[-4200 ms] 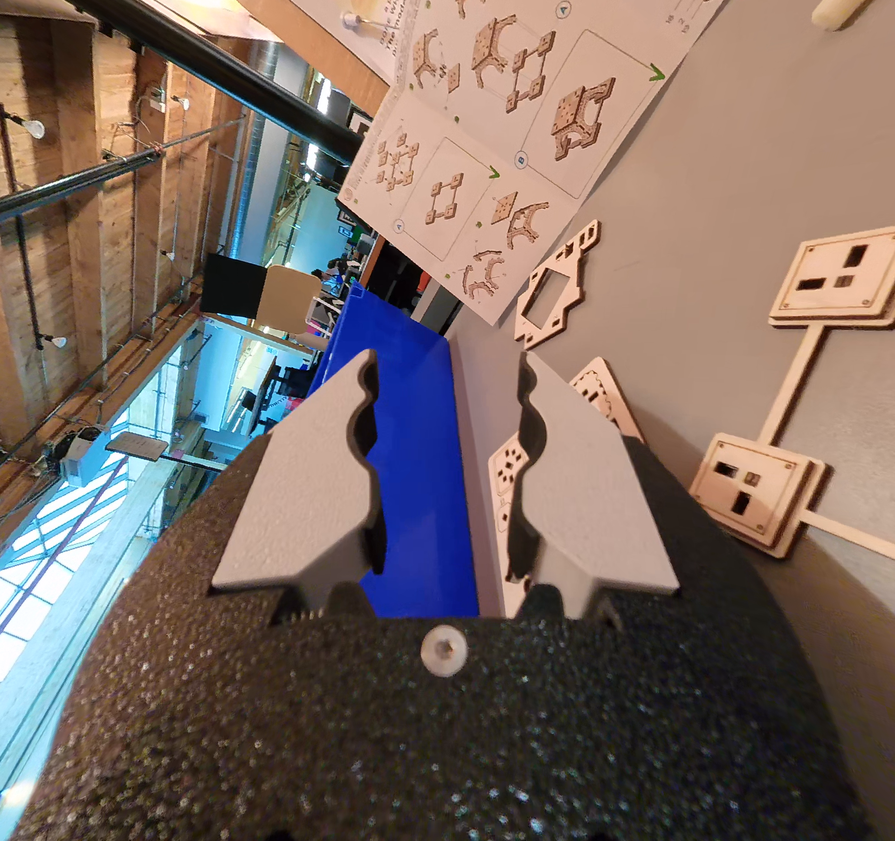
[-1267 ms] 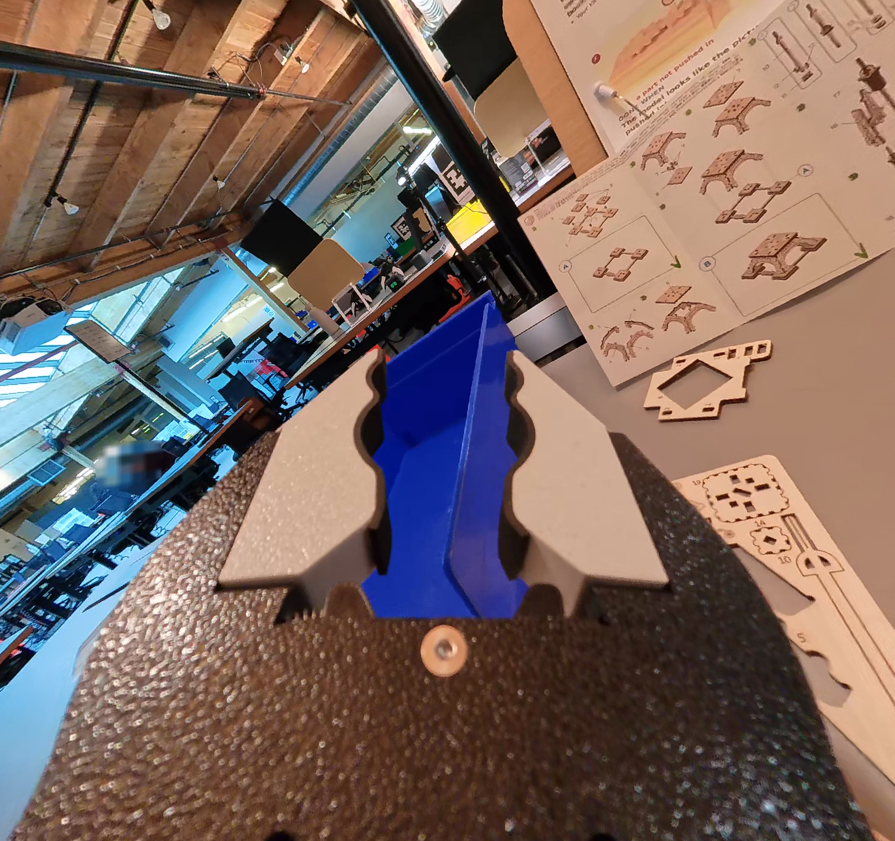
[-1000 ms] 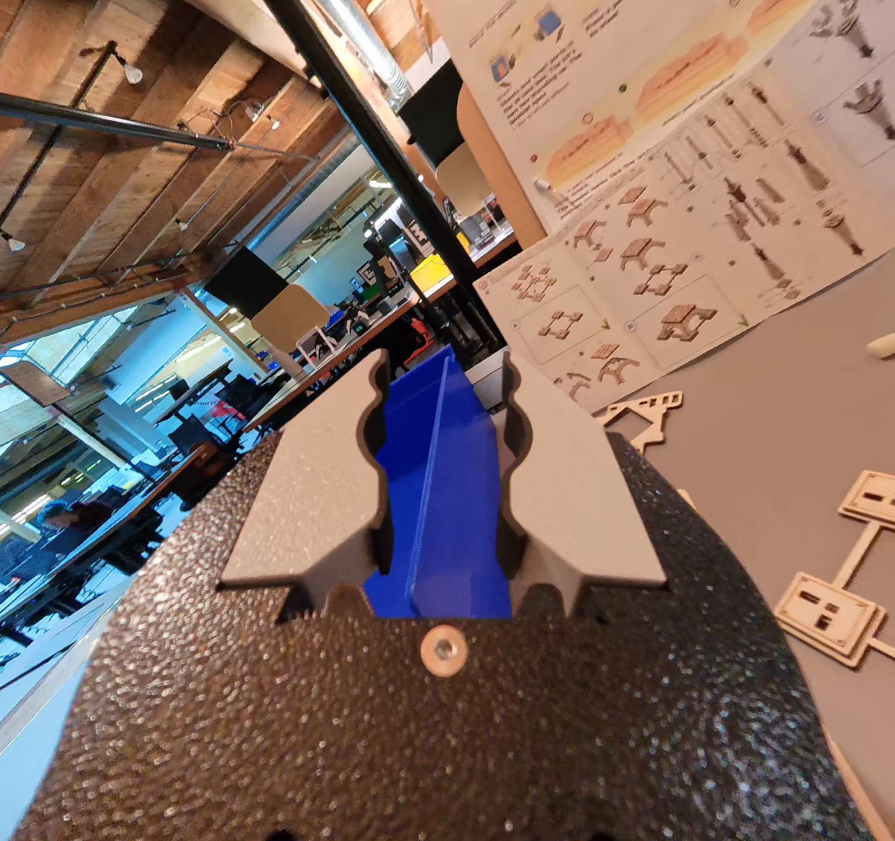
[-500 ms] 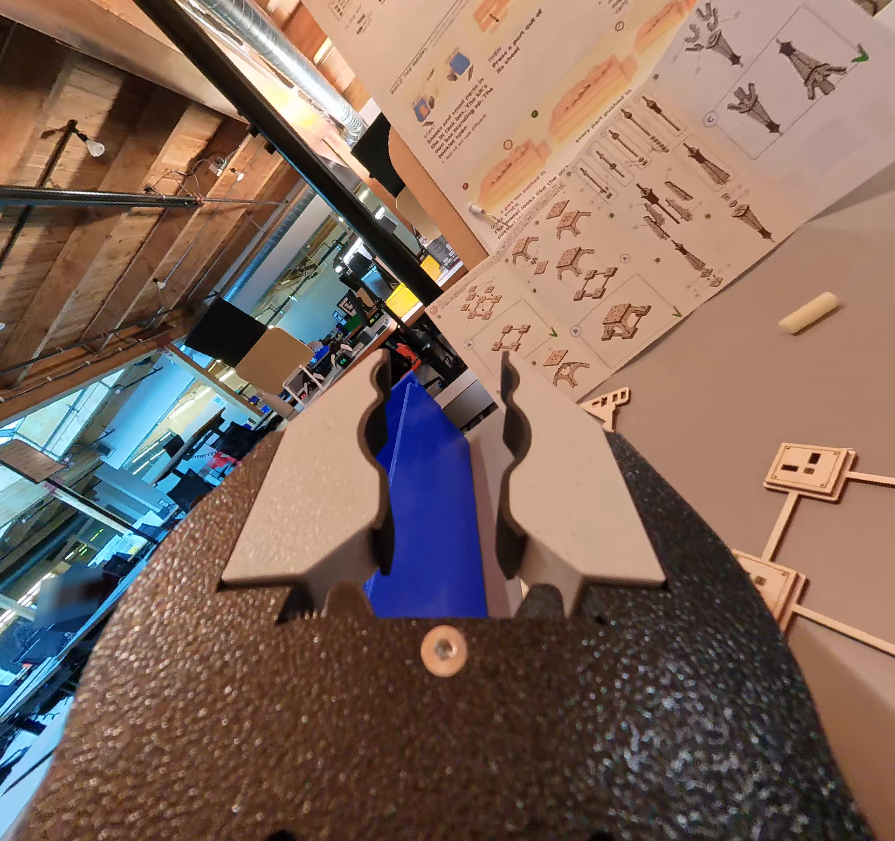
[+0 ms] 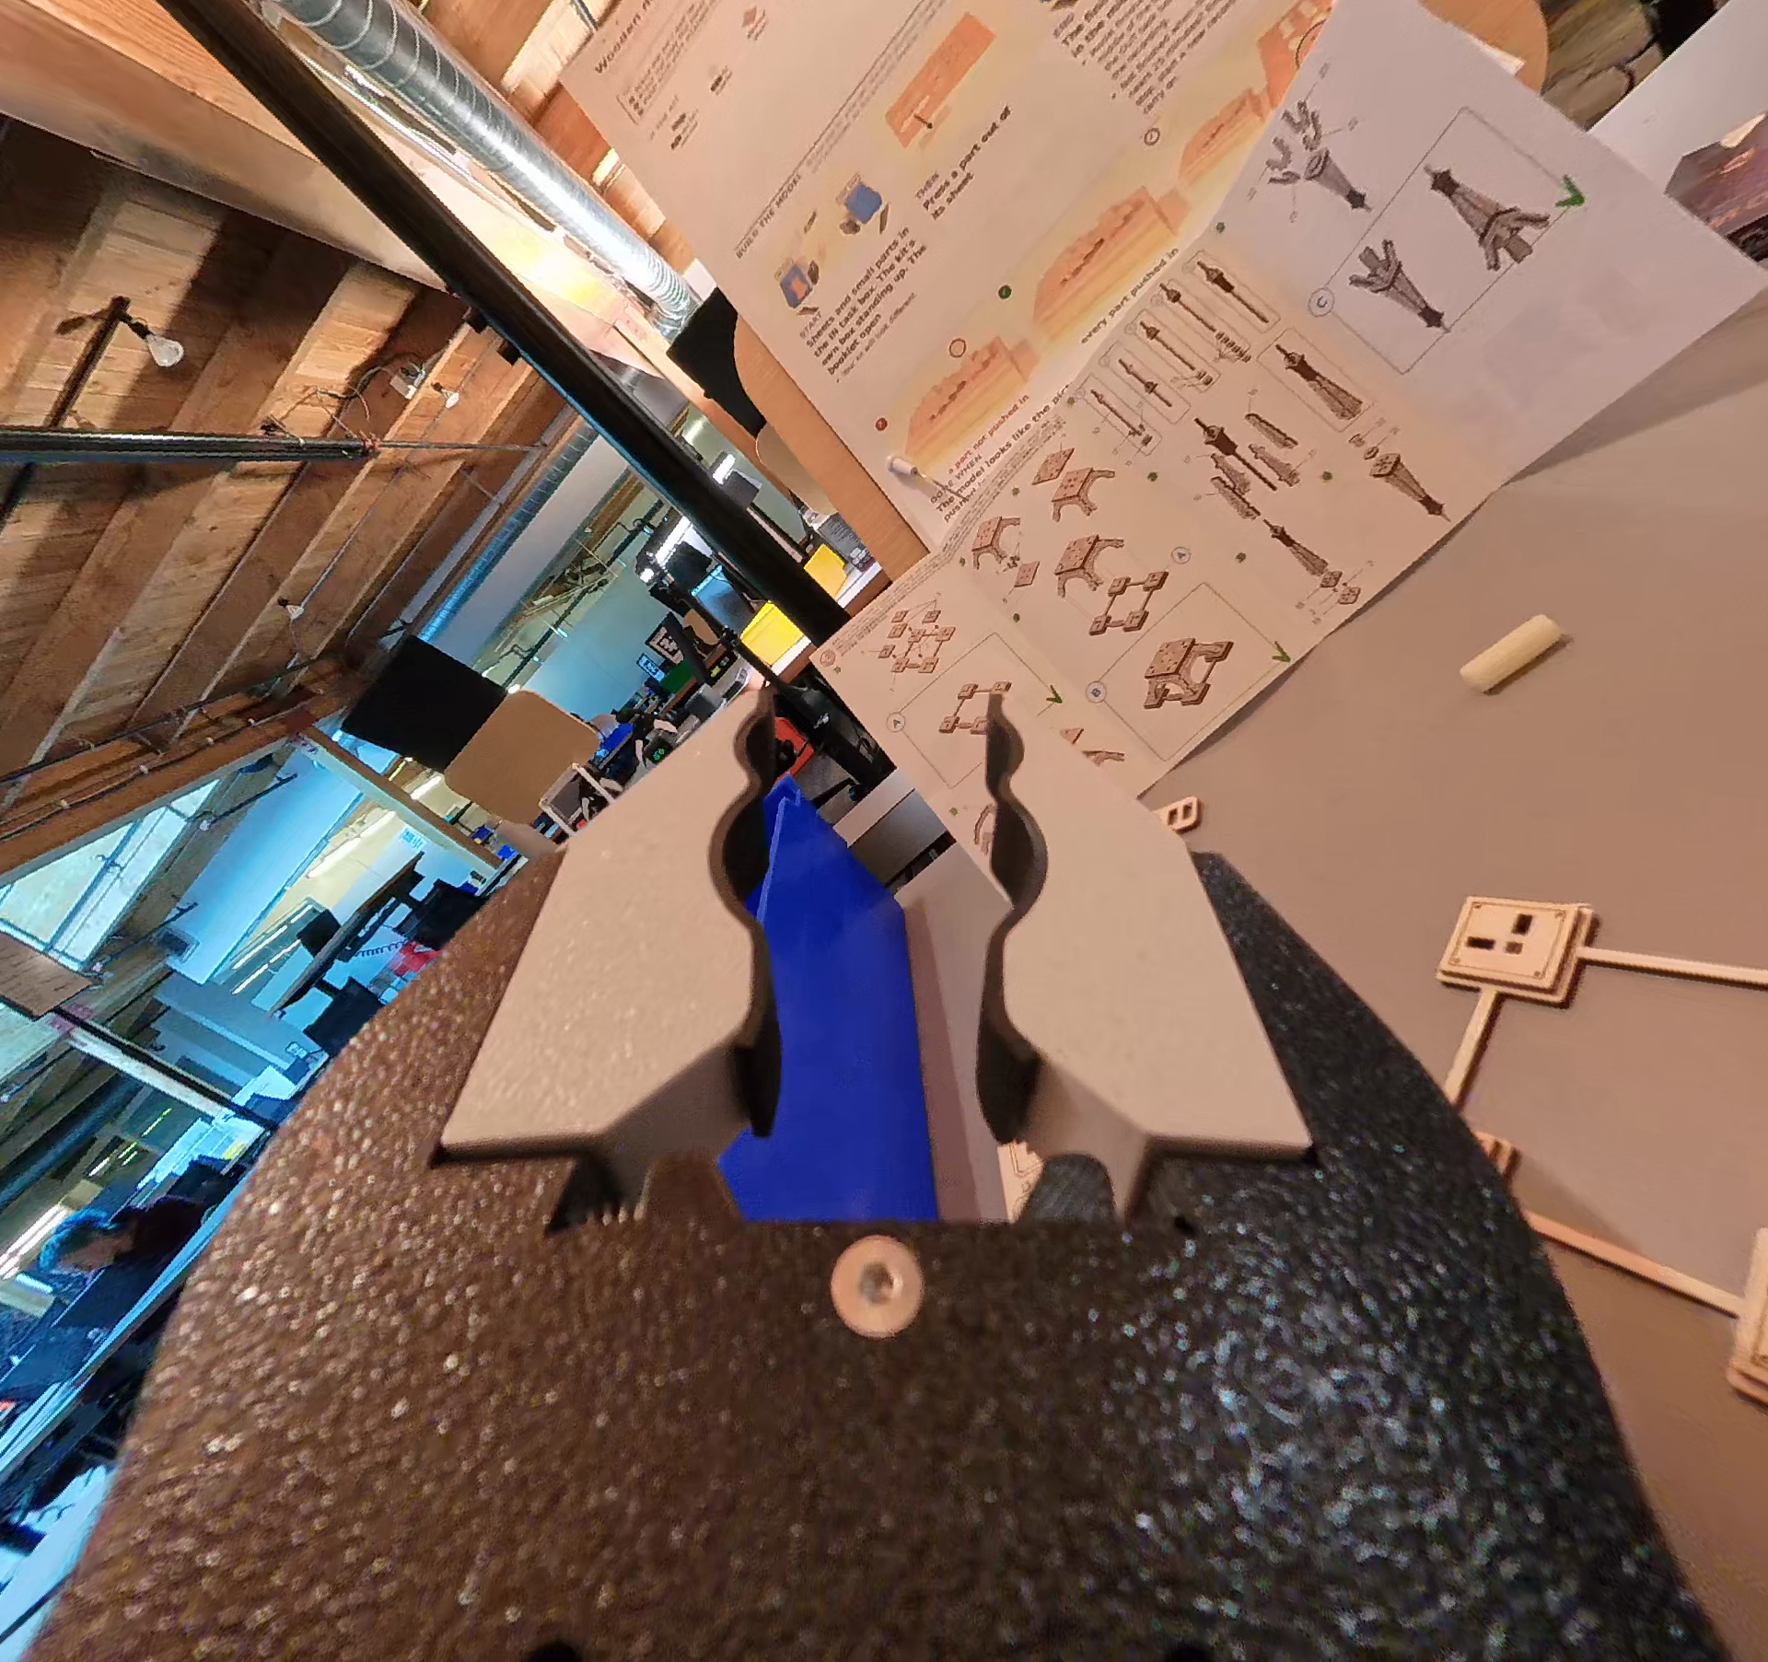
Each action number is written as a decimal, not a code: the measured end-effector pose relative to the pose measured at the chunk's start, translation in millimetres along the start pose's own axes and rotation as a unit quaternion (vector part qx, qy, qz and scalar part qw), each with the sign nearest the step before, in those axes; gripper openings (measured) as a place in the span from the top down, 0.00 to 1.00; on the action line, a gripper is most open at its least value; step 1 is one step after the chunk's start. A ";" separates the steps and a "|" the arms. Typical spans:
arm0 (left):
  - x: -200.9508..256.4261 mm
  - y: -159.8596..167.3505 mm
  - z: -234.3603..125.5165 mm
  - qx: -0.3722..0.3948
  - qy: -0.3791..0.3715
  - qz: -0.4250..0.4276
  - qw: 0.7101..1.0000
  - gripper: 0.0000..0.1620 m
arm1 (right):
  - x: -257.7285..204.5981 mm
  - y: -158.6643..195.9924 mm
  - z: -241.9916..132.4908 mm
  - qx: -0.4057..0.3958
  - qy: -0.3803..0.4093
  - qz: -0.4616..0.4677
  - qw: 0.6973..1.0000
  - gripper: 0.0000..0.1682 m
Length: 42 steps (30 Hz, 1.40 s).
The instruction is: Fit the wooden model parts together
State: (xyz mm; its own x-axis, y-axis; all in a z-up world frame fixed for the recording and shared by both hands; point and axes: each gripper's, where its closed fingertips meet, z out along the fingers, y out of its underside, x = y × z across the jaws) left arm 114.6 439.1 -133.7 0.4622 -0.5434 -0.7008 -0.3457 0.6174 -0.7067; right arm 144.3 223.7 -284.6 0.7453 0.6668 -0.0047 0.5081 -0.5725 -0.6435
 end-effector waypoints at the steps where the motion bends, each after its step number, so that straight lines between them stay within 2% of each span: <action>1: 0.6 -1.7 -0.5 0.003 0.001 0.000 1.000 0.75 | 0.3 0.7 -0.7 0.001 -0.001 -0.002 1.000 0.82; 8: 7.6 -12.3 -3.1 0.023 0.020 -0.029 0.999 0.75 | 2.3 -1.2 -3.6 0.021 0.023 -0.011 0.999 0.82; 11: 20.9 -27.6 -8.2 0.051 0.071 -0.067 0.994 0.75 | 4.2 -17.9 -22.6 0.086 0.040 0.006 0.995 0.82; 13: 38.9 -46.6 -16.5 0.080 0.146 -0.115 0.979 0.75 | 14.2 -39.1 -48.3 0.176 0.061 0.042 0.982 0.82; 15: 63.9 -72.7 -32.2 0.111 0.251 -0.181 0.944 0.75 | 31.4 -59.4 -80.3 0.287 0.081 0.103 0.949 0.82; 17: 87.5 -103.8 -53.2 0.135 0.361 -0.258 0.886 0.75 | 42.5 -72.2 -108.9 0.387 0.075 0.150 0.907 0.82; 19: 100.5 -130.2 -66.8 0.142 0.425 -0.317 0.836 0.75 | 41.0 -85.5 -132.6 0.482 0.049 0.159 0.860 0.82; 23: 106.8 -172.5 -79.1 0.166 0.474 -0.416 0.758 0.71 | 32.3 -97.7 -154.3 0.589 -0.001 0.171 0.790 0.82; 26: 111.5 -183.0 -79.1 0.173 0.480 -0.450 0.733 0.70 | 19.5 -104.4 -158.4 0.615 -0.037 0.161 0.771 0.82; 29: 115.4 -185.8 -80.1 0.175 0.489 -0.481 0.706 0.71 | 10.6 -108.6 -163.6 0.627 -0.049 0.143 0.764 0.82; 33: 123.7 -187.2 -88.1 0.186 0.509 -0.477 0.692 0.75 | 2.1 -111.3 -167.4 0.637 -0.074 0.137 0.755 0.82; 38: 122.6 -192.3 -90.8 0.201 0.500 -0.468 0.701 0.79 | -3.7 -112.2 -170.3 0.648 -0.095 0.139 0.743 0.82; 42: 126.9 -199.8 -96.6 0.200 0.508 -0.442 0.712 0.76 | -4.8 -112.6 -178.9 0.670 -0.120 0.152 0.717 0.82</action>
State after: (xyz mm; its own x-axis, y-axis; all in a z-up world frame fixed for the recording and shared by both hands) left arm 163.5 191.8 -90.8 -0.5435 -0.8263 0.1475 0.0679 -0.2184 -0.9735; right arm 160.7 199.5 -75.2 0.5562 0.7636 -0.3280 -0.6525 0.1568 -0.7414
